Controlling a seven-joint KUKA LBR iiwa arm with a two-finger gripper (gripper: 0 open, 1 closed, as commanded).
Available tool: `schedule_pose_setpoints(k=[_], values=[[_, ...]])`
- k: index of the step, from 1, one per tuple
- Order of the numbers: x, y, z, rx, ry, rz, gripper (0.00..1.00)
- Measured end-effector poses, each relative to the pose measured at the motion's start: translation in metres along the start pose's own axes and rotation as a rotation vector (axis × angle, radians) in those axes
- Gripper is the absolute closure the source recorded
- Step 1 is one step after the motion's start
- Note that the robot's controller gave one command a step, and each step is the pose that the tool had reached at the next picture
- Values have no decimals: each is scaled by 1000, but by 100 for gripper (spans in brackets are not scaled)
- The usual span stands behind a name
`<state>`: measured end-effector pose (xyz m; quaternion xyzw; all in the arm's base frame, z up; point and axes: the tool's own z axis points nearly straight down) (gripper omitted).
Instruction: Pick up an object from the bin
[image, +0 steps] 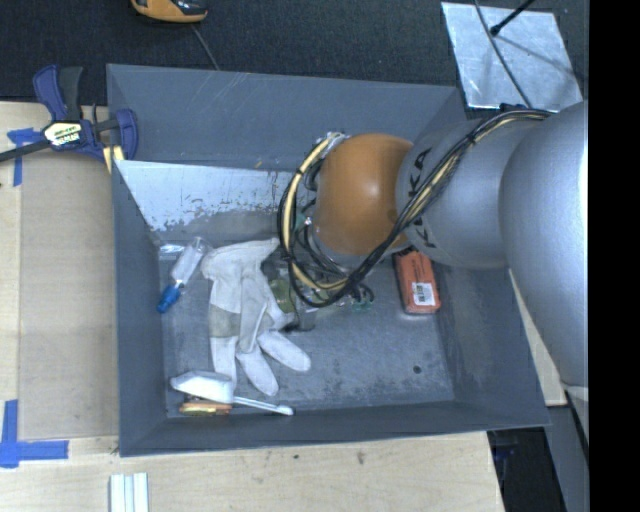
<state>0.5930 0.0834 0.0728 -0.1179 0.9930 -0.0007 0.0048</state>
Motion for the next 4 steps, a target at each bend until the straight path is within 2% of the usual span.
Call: schedule_pose_setpoints(k=[2, 3, 4], values=[[1, 0, -6, -2, 8, 0, 100], [2, 0, -23, -2, 12, 0, 100], [1, 0, -42, -1, 9, 0, 100]])
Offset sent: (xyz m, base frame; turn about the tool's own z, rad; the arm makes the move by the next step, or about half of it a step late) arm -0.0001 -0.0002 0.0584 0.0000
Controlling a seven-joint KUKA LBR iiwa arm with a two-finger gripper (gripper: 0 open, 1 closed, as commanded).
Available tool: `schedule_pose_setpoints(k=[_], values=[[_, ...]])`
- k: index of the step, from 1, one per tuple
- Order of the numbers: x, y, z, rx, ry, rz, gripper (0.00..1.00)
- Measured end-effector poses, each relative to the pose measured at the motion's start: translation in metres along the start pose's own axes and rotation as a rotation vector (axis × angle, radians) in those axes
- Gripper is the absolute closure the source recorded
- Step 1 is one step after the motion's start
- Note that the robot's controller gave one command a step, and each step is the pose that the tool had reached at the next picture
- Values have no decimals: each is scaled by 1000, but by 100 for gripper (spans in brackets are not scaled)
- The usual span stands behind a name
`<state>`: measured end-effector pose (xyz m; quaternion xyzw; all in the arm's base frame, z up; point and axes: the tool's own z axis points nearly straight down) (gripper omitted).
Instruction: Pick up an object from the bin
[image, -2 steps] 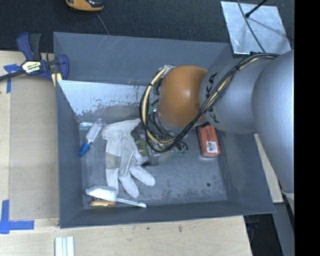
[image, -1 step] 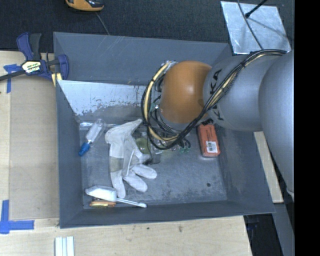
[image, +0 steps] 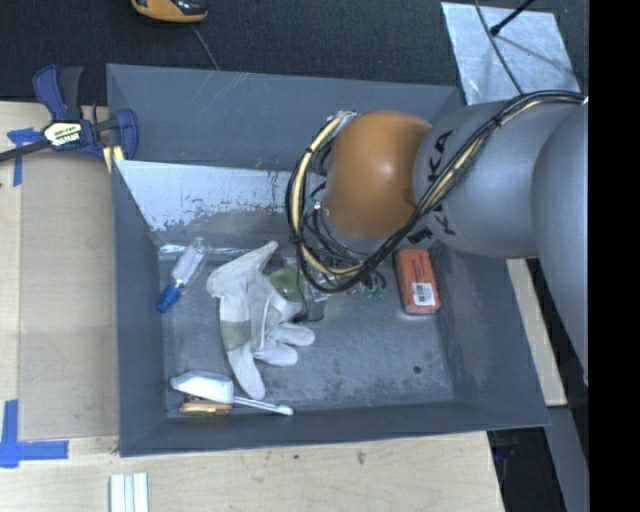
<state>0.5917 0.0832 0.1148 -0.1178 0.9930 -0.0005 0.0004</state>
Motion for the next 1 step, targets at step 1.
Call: schedule_pose_setpoints(k=[1], values=[[-1, 0, -14, 0, -4, 0, 100]])
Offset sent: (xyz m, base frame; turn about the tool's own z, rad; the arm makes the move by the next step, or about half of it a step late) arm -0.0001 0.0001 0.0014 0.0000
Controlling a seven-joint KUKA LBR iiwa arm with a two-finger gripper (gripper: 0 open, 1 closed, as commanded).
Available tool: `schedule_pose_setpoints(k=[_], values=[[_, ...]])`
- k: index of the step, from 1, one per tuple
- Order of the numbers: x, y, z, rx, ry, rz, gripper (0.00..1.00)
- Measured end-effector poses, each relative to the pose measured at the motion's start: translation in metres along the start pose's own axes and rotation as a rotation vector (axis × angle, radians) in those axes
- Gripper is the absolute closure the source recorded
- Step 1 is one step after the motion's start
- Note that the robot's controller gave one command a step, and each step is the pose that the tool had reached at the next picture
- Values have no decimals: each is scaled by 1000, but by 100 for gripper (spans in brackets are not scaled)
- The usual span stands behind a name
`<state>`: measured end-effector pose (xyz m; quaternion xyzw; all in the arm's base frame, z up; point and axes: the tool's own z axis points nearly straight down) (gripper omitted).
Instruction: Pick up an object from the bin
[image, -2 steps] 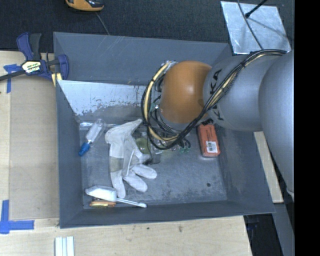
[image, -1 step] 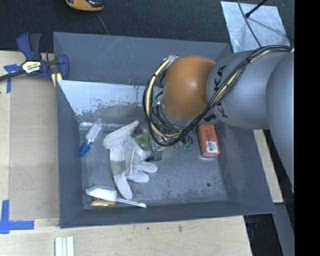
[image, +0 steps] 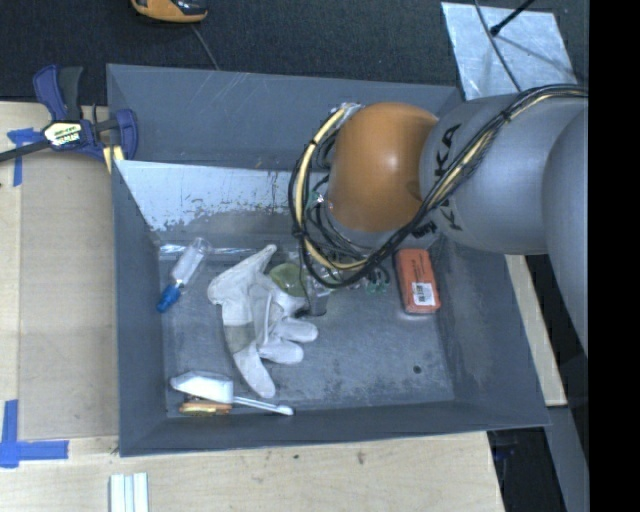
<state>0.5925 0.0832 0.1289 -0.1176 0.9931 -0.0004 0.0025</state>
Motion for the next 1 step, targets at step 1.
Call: schedule_pose_setpoints(k=[1], values=[[0, 0, -10, 0, -1, 0, 100]])
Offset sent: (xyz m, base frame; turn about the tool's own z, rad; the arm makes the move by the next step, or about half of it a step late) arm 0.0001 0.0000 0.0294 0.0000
